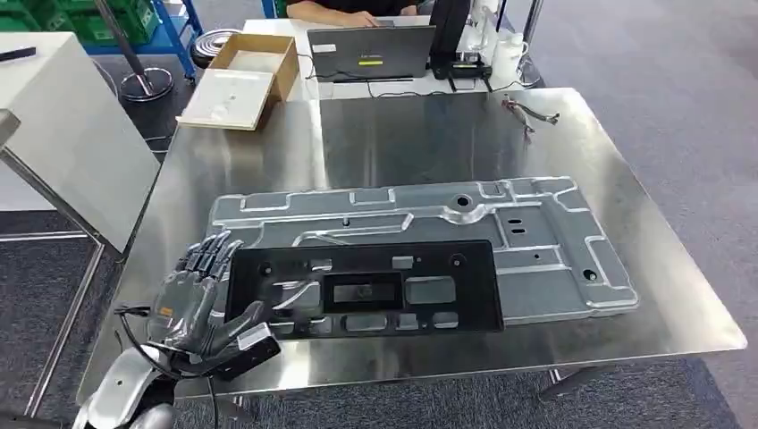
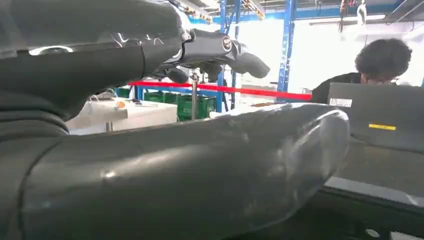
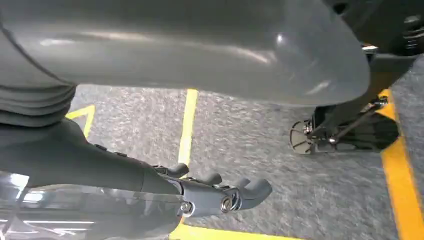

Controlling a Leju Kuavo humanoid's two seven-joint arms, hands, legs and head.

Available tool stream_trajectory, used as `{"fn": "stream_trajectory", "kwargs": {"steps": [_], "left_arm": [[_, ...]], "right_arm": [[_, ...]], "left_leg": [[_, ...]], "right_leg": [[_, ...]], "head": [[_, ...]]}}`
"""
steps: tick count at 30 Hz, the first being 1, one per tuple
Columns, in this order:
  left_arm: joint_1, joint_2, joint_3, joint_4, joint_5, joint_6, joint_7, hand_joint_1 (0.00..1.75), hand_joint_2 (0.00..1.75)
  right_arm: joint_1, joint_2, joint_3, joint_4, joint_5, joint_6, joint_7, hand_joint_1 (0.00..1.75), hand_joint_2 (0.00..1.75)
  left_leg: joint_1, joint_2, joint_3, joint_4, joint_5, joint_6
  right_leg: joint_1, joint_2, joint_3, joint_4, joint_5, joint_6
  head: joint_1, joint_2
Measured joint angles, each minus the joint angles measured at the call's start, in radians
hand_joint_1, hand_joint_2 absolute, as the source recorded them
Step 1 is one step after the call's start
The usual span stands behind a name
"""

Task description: Take the parts from the cabinet and place them on the table.

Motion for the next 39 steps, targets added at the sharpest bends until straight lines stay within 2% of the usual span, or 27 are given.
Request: {"fn": "stream_trajectory", "kwargs": {"steps": [2, 3, 4, 6, 7, 8, 9, 10, 12, 13, 14, 16, 17, 19, 24, 27, 28, 29, 31, 32, 33, 34, 35, 36, 37, 38, 39], "left_arm": [[0.003, 0.0, 0.0, 0.0, 0.0, 0.0, 0.0, 0.0, 0.0], [0.003, 0.0, 0.0, 0.0, -0.001, 0.0, -0.002, 0.0, 0.0], [0.003, 0.0, 0.0, 0.0, -0.005, 0.0, -0.007, 0.0, 0.0], [0.003, 0.0, 0.0, 0.0, -0.016, 0.0, -0.012, 0.0, 0.0], [0.003, 0.0, 0.0, 0.0, -0.021, -0.001, -0.012, 0.0, 0.0], [0.002, 0.0, 0.0, 0.0, -0.022, -0.003, -0.011, 0.0, 0.0], [0.002, 0.0, 0.0, 0.0, -0.022, -0.003, -0.009, 0.0, 0.0], [0.001, 0.0, 0.0, 0.0, -0.022, -0.003, -0.008, 0.0, 0.0], [0.0, 0.0, 0.0, 0.001, -0.022, -0.003, -0.008, 0.0, 0.0], [-0.001, 0.0, 0.0, 0.001, -0.021, -0.003, -0.009, 0.0, 0.0], [-0.001, -0.001, 0.0, 0.001, -0.021, -0.003, -0.01, 0.0, 0.0], [0.003, 0.0, 0.0, 0.001, -0.01, 0.0, -0.012, 0.0, 0.0], [0.003, 0.0, 0.0, 0.001, -0.008, 0.0, -0.012, 0.0, 0.0], [0.004, 0.0, 0.0, 0.001, 0.003, 0.001, -0.014, 0.0, 0.0], [0.008, 0.0, 0.0, 0.001, 0.016, 0.003, -0.014, 0.0, 0.0], [0.009, 0.0, 0.001, -0.004, 0.017, 0.003, -0.014, 0.0, 0.0], [0.009, -0.001, 0.001, -0.006, 0.017, 0.005, -0.015, 0.0, 0.0], [0.008, -0.002, 0.001, -0.007, 0.017, 0.006, -0.017, 0.0, 0.0], [0.011, -0.002, 0.001, -0.006, 0.017, 0.006, -0.016, 0.0, 0.0], [0.013, -0.002, 0.001, -0.006, 0.017, 0.006, -0.017, 0.0, 0.0], [0.013, -0.002, 0.001, -0.006, 0.017, 0.006, -0.017, 0.0, 0.0], [0.014, -0.002, 0.001, -0.006, 0.017, 0.006, -0.018, 0.0, 0.0], [0.014, -0.002, 0.001, -0.006, 0.017, 0.006, -0.018, 0.0, 0.0], [0.014, -0.003, 0.001, -0.006, 0.017, 0.006, -0.018, 0.0, 0.0], [0.013, -0.003, 0.001, -0.007, 0.017, 0.006, -0.018, 0.0, 0.0], [0.015, -0.003, 0.001, -0.007, 0.017, 0.007, -0.017, 0.0, 0.0], [0.013, -0.003, 0.001, -0.008, 0.017, 0.008, -0.017, 0.0, 0.0]], "right_arm": [[0.0, 0.001, 0.0, 0.0, 0.0, 0.0, 0.001, 0.0, 0.0], [0.0, 0.004, 0.0, 0.0, 0.0, 0.0, 0.001, 0.0, 0.0], [-0.001, 0.006, 0.0, 0.0, 0.0, 0.0, 0.001, 0.0, 0.0], [-0.001, 0.009, 0.0, 0.0, 0.0, 0.0, 0.001, 0.0, 0.0], [-0.002, 0.01, 0.001, 0.0, 0.0, 0.0, 0.001, 0.0, 0.0], [-0.003, 0.01, 0.002, 0.0, -0.001, 0.0, 0.002, 0.0, 0.0], [-0.003, 0.01, 0.003, 0.0, -0.002, 0.0, 0.004, 0.0, 0.0], [-0.003, 0.01, 0.003, 0.0, -0.002, 0.0, 0.004, 0.0, 0.0], [-0.006, 0.01, 0.003, 0.0, -0.003, 0.0, 0.005, 0.0, 0.0], [-0.005, 0.01, 0.004, 0.0, -0.004, 0.0, 0.005, 0.0, 0.0], [-0.003, 0.01, 0.004, 0.0, -0.005, 0.0, 0.006, 0.0, 0.0], [0.0, 0.01, 0.005, 0.0, -0.008, 0.0, 0.006, 0.0, 0.0], [-0.001, 0.009, 0.005, 0.0, -0.008, 0.0, 0.006, 0.0, 0.0], [0.0, 0.007, 0.007, 0.0, -0.011, 0.0, 0.006, 0.0, 0.0], [-0.001, 0.007, 0.012, 0.0, -0.013, 0.0, 0.006, 0.0, 0.0], [-0.002, 0.007, 0.014, 0.0, -0.014, 0.0, 0.006, 0.0, 0.0], [-0.002, 0.007, 0.015, 0.0, -0.014, 0.0, 0.006, 0.0, 0.0], [-0.002, 0.007, 0.015, 0.0, -0.014, 0.0, 0.006, 0.0, 0.0], [-0.002, 0.007, 0.017, 0.0, -0.014, 0.0, 0.006, 0.0, 0.0], [-0.002, 0.007, 0.018, 0.0, -0.014, 0.0, 0.006, 0.0, 0.0], [-0.002, 0.01, 0.018, 0.0, -0.014, 0.0, 0.006, 0.0, 0.0], [-0.002, 0.013, 0.018, 0.0, -0.014, 0.0, 0.006, 0.0, 0.0], [-0.003, 0.014, 0.018, 0.0, -0.014, 0.0, 0.006, 0.0, 0.0], [-0.004, 0.015, 0.018, 0.0, -0.014, 0.0, 0.006, 0.0, 0.0], [-0.006, 0.016, 0.019, 0.0, -0.014, 0.0, 0.006, 0.0, 0.0], [-0.008, 0.016, 0.019, -0.001, -0.014, 0.0, 0.007, 0.0, 0.0], [-0.007, 0.016, 0.019, 0.0, -0.014, 0.0, 0.006, 0.0, 0.0]], "left_leg": [[-0.005, 0.001, -0.029, 0.003, 0.02, 0.007], [-0.008, 0.001, -0.043, 0.005, 0.031, 0.008], [-0.01, 0.001, -0.059, 0.007, 0.037, 0.007], [-0.012, 0.001, -0.092, 0.015, 0.054, 0.002], [-0.012, 0.001, -0.104, 0.02, 0.061, -0.001], [-0.012, 0.001, -0.11, 0.027, 0.066, -0.004], [-0.017, 0.001, -0.12, 0.036, 0.067, -0.008], [-0.017, 0.003, -0.124, 0.04, 0.071, -0.014], [-0.014, 0.004, -0.13, 0.034, 0.086, -0.025], [-0.019, 0.005, -0.129, 0.035, 0.064, -0.006], [-0.018, 0.003, -0.13, 0.035, 0.078, 0.006], [-0.015, 0.002, -0.127, 0.029, 0.089, -0.014], [-0.014, 0.002, -0.127, 0.027, 0.095, -0.02], [-0.013, 0.001, -0.13, 0.024, 0.105, -0.022], [-0.016, 0.0, -0.136, 0.031, 0.104, -0.011], [-0.018, -0.003, -0.127, 0.009, 0.119, 0.003], [-0.007, 0.004, -0.117, -0.015, 0.134, 0.0], [-0.005, 0.004, -0.116, -0.028, 0.138, 0.005], [-0.005, 0.004, -0.129, -0.026, 0.143, 0.009], [-0.005, 0.004, -0.137, -0.022, 0.145, 0.006], [-0.004, 0.003, -0.146, -0.018, 0.147, 0.005], [-0.002, 0.003, -0.156, -0.011, 0.15, 0.001], [0.001, 0.003, -0.165, -0.003, 0.152, -0.003], [0.004, 0.003, -0.175, 0.007, 0.155, -0.008], [0.007, 0.003, -0.185, 0.019, 0.156, -0.016], [0.004, 0.001, -0.192, 0.023, 0.161, -0.025], [0.004, 0.0, -0.194, 0.028, 0.164, -0.031]], "right_leg": [[0.001, 0.0, -0.036, 0.141, -0.112, 0.001], [0.0, 0.0, -0.047, 0.202, -0.133, 0.003], [0.001, 0.0, -0.044, 0.229, -0.117, 0.003], [0.003, 0.0, 0.012, 0.182, -0.027, -0.002], [0.004, 0.0, 0.063, 0.117, -0.002, -0.007], [0.006, 0.0, 0.124, 0.038, -0.008, -0.015], [0.015, 0.0, 0.181, -0.049, -0.042, -0.02], [0.015, -0.001, 0.192, -0.08, -0.061, -0.025], [0.018, 0.0, 0.185, -0.089, -0.055, -0.031], [0.014, 0.0, 0.185, -0.094, -0.054, -0.024], [0.016, 0.0, 0.185, -0.094, -0.053, -0.027], [0.019, -0.001, 0.185, -0.092, -0.05, -0.035], [0.02, -0.002, 0.182, -0.091, -0.046, -0.037], [0.021, -0.002, 0.178, -0.091, -0.042, -0.04], [0.017, -0.004, 0.176, -0.09, -0.039, -0.035], [0.018, -0.006, 0.183, -0.102, -0.03, -0.021], [0.016, -0.004, 0.185, -0.091, -0.051, -0.02], [0.018, -0.003, 0.169, -0.06, -0.088, -0.017], [0.011, 0.0, 0.109, 0.079, -0.183, -0.009], [0.006, 0.0, 0.086, 0.141, -0.211, -0.003], [0.002, 0.0, 0.077, 0.168, -0.213, 0.002], [-0.004, 0.0, 0.09, 0.151, -0.189, 0.008], [-0.011, -0.001, 0.124, 0.094, -0.149, 0.014], [-0.017, -0.001, 0.17, 0.012, -0.109, 0.019], [-0.025, 0.0, 0.22, -0.075, -0.085, 0.027], [-0.013, 0.008, 0.218, -0.075, -0.095, 0.022], [-0.01, 0.015, 0.205, -0.067, -0.073, 0.007]], "head": [[0.0, 0.0], [0.0, 0.0], [0.0, 0.0], [0.0, 0.0], [0.0, 0.0], [0.0, 0.0], [0.0, 0.0], [0.0, 0.0], [0.0, 0.0], [0.0, 0.0], [0.0, 0.0], [0.0, 0.0], [0.0, 0.0], [0.0, 0.0], [0.0, 0.0], [0.0, 0.0], [0.0, 0.0], [0.0, 0.0], [0.0, 0.0], [0.0, 0.0], [0.0, 0.0], [0.0, 0.0], [0.0, 0.0], [0.0, 0.0], [0.0, 0.0], [0.0, 0.0], [0.0, 0.0]]}}
